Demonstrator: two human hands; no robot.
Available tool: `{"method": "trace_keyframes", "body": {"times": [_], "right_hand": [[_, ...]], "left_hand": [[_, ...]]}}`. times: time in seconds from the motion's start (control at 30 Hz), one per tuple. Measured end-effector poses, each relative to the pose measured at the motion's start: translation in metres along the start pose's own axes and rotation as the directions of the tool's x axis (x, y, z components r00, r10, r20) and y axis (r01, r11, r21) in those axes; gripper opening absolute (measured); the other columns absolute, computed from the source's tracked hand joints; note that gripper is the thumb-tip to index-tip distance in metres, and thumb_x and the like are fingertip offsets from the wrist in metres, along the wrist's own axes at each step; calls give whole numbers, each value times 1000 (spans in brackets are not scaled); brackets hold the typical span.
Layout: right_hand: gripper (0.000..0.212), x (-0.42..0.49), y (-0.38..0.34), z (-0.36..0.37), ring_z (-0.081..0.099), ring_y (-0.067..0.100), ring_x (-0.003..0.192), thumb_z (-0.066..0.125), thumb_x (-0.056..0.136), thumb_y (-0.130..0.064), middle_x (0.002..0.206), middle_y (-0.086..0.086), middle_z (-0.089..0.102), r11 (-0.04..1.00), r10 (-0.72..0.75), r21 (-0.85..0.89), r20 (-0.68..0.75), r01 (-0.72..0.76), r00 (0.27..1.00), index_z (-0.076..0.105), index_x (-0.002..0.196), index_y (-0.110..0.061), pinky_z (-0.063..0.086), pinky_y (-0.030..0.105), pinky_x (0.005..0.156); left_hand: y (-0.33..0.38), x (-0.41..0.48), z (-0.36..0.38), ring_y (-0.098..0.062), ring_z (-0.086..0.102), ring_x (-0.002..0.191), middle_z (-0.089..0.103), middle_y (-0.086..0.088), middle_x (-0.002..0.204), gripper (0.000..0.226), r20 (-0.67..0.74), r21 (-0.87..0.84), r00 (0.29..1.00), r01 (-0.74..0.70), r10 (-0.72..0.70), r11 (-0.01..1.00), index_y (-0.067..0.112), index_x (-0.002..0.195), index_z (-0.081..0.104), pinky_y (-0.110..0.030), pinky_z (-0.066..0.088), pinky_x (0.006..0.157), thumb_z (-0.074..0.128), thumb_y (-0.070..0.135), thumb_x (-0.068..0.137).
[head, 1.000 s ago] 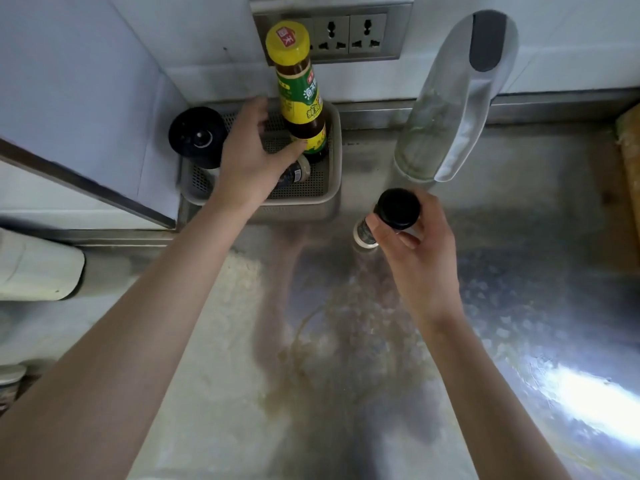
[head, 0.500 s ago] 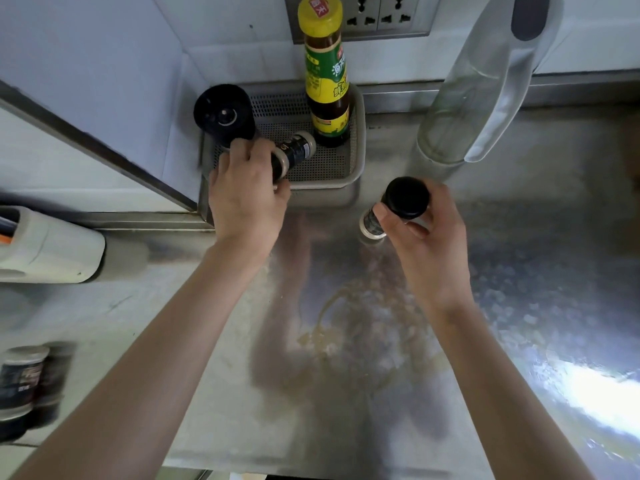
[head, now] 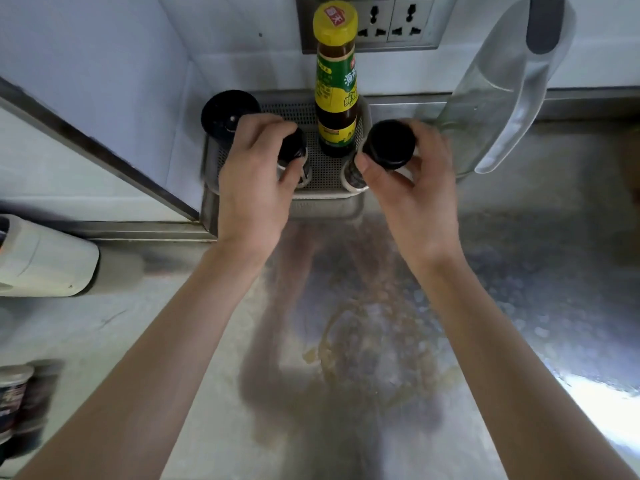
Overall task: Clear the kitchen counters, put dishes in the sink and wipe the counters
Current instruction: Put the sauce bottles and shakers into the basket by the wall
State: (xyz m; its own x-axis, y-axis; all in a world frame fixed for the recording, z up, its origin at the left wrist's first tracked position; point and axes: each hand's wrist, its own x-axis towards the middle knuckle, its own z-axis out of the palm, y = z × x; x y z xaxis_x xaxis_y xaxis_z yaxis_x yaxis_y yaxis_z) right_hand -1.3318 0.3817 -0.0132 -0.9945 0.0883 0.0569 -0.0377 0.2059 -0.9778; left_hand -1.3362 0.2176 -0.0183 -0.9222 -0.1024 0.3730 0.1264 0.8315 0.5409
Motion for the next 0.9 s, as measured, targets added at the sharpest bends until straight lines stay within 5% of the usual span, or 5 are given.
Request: {"method": "trace_keyframes", "body": {"times": [0.13, 0.3, 0.57, 0.9], "right_hand": [[40, 20, 4, 13, 60, 9, 100, 70, 82, -16, 114, 7, 58, 1000, 5, 19, 14, -5, 1000, 49, 116, -10, 50, 22, 87], [40, 34, 22, 31, 58, 13, 103, 67, 84, -13, 112, 1, 61, 988, 9, -154, 94, 5, 996, 48, 119, -7, 49, 32, 90], [40, 41, 20, 38, 62, 23, 101, 68, 84, -16, 111, 6, 64, 973, 23, -231, 46, -12, 999, 46, 115, -5, 52, 42, 83], [42, 44, 21, 38, 58, 20, 93, 70, 80, -10, 112, 8, 50, 947, -39, -315, 66, 58, 997, 54, 119, -11, 46, 22, 82]], "left_hand": [[2, -3, 11, -16, 55, 103, 56, -15, 115, 33, -71, -131, 996, 44, -53, 990, 1, 113, 61, -33, 52, 87, 64, 13, 83], [1, -5, 17, -22, 57, 103, 55, -17, 116, 36, -67, -132, 996, 52, -61, 990, 0, 115, 59, -31, 48, 89, 65, 10, 82], [-3, 1, 28, -23, 54, 112, 53, -15, 121, 38, -7, -254, 991, 127, -133, 959, 0, 121, 55, -43, 48, 94, 60, 4, 84], [4, -12, 22, -9, 52, 107, 53, -6, 116, 45, 30, -272, 992, 127, -124, 954, 4, 123, 53, -31, 50, 92, 68, 9, 81]]}}
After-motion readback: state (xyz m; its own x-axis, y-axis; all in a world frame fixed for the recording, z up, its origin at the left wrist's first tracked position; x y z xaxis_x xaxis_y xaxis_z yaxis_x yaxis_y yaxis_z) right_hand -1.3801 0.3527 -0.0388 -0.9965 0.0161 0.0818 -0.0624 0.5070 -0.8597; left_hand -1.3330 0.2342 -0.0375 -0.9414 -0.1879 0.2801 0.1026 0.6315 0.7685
